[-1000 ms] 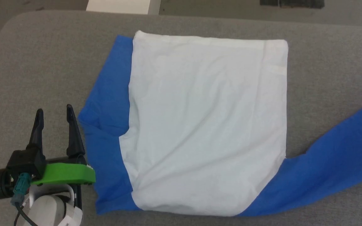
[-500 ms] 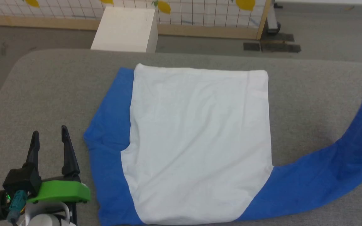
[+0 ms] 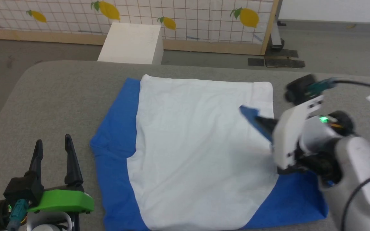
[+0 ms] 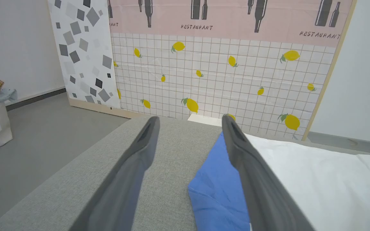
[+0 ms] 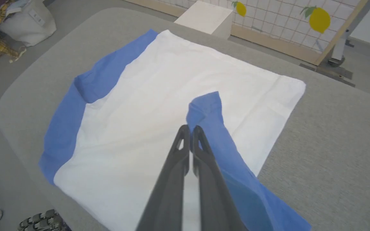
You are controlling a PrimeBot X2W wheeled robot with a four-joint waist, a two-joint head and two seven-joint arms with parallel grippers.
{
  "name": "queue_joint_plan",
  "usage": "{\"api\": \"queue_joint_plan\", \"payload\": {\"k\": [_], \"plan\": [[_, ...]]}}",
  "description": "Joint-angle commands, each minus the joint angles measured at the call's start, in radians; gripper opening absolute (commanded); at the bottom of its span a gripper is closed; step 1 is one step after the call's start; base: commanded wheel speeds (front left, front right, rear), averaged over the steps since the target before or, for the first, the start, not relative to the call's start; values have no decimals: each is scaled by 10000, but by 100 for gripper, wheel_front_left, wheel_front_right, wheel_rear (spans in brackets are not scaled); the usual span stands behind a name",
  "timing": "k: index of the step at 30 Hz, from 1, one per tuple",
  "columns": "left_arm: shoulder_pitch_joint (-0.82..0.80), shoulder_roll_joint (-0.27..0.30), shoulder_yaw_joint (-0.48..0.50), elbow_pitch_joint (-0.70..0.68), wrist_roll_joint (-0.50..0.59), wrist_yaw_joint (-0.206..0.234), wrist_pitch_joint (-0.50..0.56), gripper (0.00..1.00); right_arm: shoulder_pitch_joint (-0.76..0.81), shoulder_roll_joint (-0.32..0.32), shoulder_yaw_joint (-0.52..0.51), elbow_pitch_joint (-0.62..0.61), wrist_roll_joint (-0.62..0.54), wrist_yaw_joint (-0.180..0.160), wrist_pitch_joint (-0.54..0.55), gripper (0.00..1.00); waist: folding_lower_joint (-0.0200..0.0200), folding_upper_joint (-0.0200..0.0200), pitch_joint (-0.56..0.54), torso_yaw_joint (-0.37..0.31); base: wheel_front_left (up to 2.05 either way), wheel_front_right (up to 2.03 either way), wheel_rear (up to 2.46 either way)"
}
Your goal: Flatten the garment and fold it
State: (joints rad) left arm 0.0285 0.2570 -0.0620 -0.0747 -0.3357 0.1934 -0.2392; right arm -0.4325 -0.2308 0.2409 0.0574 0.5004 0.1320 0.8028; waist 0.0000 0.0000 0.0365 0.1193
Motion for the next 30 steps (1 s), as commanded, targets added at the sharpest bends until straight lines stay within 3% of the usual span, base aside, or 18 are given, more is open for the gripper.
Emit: {"api": "queue_joint_plan", "payload": {"k": [1, 6, 12, 17, 30], "plan": [[-24, 19, -27, -22, -30, -19, 5, 100, -149, 178, 392, 136, 92, -13, -162, 0, 0, 0, 112, 216, 0, 0, 0], [-145, -106, -177, 28, -57, -29, -9, 100, -740, 981, 1697, 976, 171, -13, -784, 0, 0, 0, 369, 667, 0, 0, 0], [-316, -288, -380, 217, -96, -74, -44, 100, -1379, 1576, 2581, 2454, 168, -13, -1575, 0, 0, 0, 646, 1303, 0, 0, 0], [-426, -398, -445, 352, -118, -93, -91, 100, -1865, 1767, 3187, 3556, 210, -13, -2303, 0, 0, 0, 902, 1710, 0, 0, 0], [-520, -627, -556, 578, -144, -170, -177, 100, -2836, 1803, 5210, 5366, 2119, -13, -3821, 1, 0, 0, 1290, 2275, 0, 0, 0]]}}
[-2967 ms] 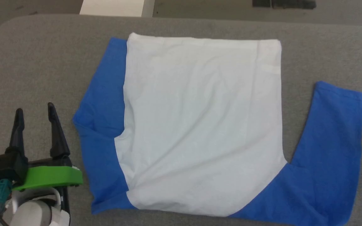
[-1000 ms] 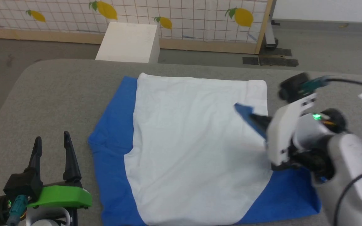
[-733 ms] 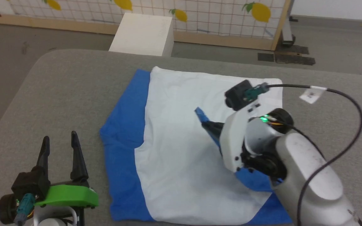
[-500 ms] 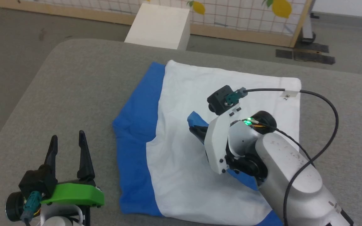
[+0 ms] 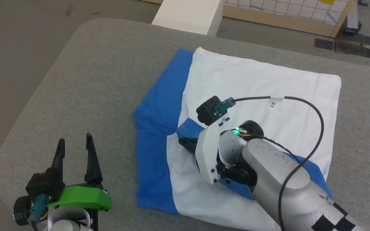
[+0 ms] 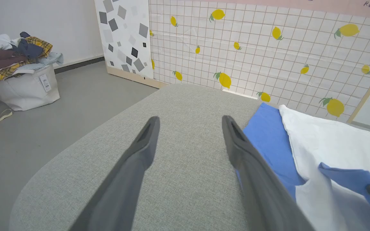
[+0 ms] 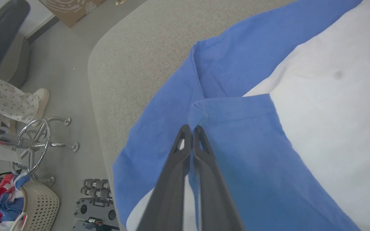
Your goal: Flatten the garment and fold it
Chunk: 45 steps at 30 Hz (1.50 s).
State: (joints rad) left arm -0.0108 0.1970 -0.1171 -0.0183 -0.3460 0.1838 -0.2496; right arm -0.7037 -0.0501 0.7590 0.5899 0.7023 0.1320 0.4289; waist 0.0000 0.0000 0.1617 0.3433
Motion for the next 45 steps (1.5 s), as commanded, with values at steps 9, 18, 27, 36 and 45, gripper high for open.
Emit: {"api": "queue_joint_plan", "payload": {"k": [9, 18, 27, 36, 45], "plan": [[-71, 131, 126, 220, -111, -157, -90, 100, -265, -2, 124, -210, 1855, -13, -1862, 100, 0, 0, -394, -522, 0, 0, 0], [249, 435, 377, 104, -190, -51, 17, 100, -168, -675, -1799, -294, 636, -13, -3745, 100, 0, 0, -1050, -1718, 0, 0, 0], [404, 569, 483, 11, -333, 43, 270, 100, 1759, -2142, -5529, -820, -660, -13, -3987, 100, 0, 0, -1238, -2824, 0, 0, 0], [-194, 657, 424, 231, -461, -1, 604, 100, 3413, -1880, -8246, -2155, -1960, -13, -2932, 100, 0, 0, -786, -3297, 0, 0, 0], [-3468, 1480, 218, 1124, -903, -809, 2576, 100, 3380, -1275, -9658, -4486, -2637, -13, -1683, 100, 0, 0, 889, -3362, 0, 0, 0]]}}
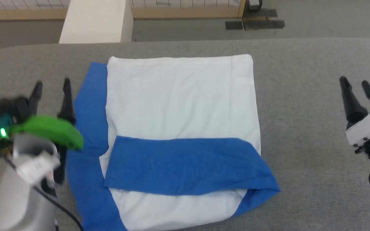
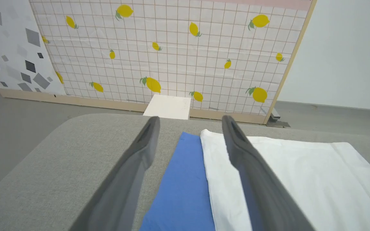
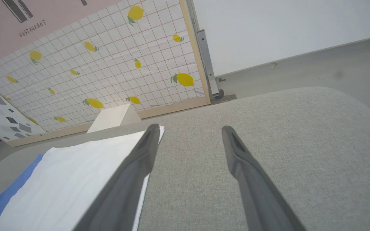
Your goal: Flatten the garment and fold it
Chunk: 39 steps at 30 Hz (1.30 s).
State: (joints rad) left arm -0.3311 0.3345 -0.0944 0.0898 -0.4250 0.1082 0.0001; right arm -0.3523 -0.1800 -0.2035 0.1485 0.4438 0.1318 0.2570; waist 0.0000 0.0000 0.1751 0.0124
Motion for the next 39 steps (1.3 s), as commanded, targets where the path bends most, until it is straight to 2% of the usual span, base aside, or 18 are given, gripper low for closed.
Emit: {"api": "queue_joint_plan", "payload": {"k": [1, 5, 12, 15, 20, 23, 31, 39], "plan": [[-682, 212, -37, 234, -195, -151, 443, 100, -192, 32, -110, -239, -67, -11, 118, 100, 0, 0, 940, -68, 0, 0, 0], [-2761, 670, -363, 1123, -382, -641, 2091, 100, -397, 29, -512, -1023, -175, -11, 416, 100, 0, 0, 1871, -124, 0, 0, 0], [-5670, 1344, -909, 2448, -367, -912, 5202, 100, -539, -89, -890, -2101, -60, -11, 868, 100, 0, 0, 3235, -479, 0, 0, 0], [-6326, 1524, -1070, 2704, -417, -868, 6457, 100, -526, -76, -1084, -2395, -73, -11, 925, 100, 0, 0, 3602, -641, 0, 0, 0], [-6834, 1922, -1239, 2913, -270, -504, 8073, 100, -527, -42, -1167, -2759, -7, -11, 1019, 100, 0, 0, 4022, -864, 0, 0, 0], [-6895, 2262, -1314, 3022, -168, -506, 8582, 100, -500, -158, -1130, -2864, -234, -11, 1141, 100, 0, 0, 4204, -992, 0, 0, 0], [-6666, 2056, -1362, 3132, -468, -474, 8807, 100, -517, -299, -1431, -3263, -239, -11, 1284, 100, 0, 0, 4581, -970, 0, 0, 0], [-6584, 2402, -1563, 3952, -160, -448, 8692, 100, -532, -342, -1478, -3507, -179, -11, 1456, 100, 0, 0, 4690, -963, 0, 0, 0]]}}
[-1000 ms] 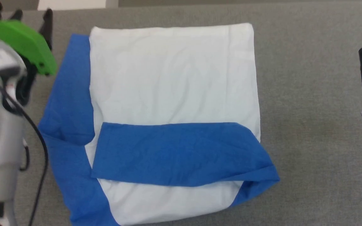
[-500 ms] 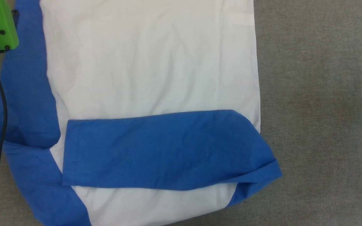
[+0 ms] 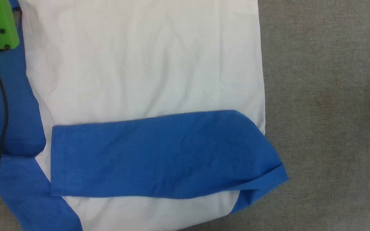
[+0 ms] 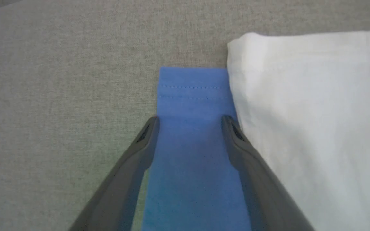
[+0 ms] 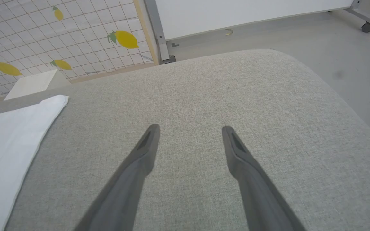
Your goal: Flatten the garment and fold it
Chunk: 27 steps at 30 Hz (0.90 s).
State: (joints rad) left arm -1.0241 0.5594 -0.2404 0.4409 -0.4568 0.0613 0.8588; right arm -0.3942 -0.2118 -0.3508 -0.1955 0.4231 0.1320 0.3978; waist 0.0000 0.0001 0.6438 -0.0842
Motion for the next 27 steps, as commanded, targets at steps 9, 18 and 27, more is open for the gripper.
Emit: {"api": "queue_joint_plan", "payload": {"k": [9, 18, 27], "plan": [[367, -147, 253, 1238, -494, -14, -237, 0, -18, -24, -187, -295, 104, -13, 201, 100, 0, -1, 94, 144, 0, 0, 0], [427, -572, 1008, 1124, -1286, -217, -1805, 0, 78, -17, -164, -113, -84, -13, 165, 100, 0, -1, -347, 350, 0, 0, 0], [1044, -744, 2456, 1470, -2017, 317, -4023, 0, 223, 86, 300, 693, -282, -13, -10, 100, 0, -1, -1997, 815, 0, 0, 0]]}}
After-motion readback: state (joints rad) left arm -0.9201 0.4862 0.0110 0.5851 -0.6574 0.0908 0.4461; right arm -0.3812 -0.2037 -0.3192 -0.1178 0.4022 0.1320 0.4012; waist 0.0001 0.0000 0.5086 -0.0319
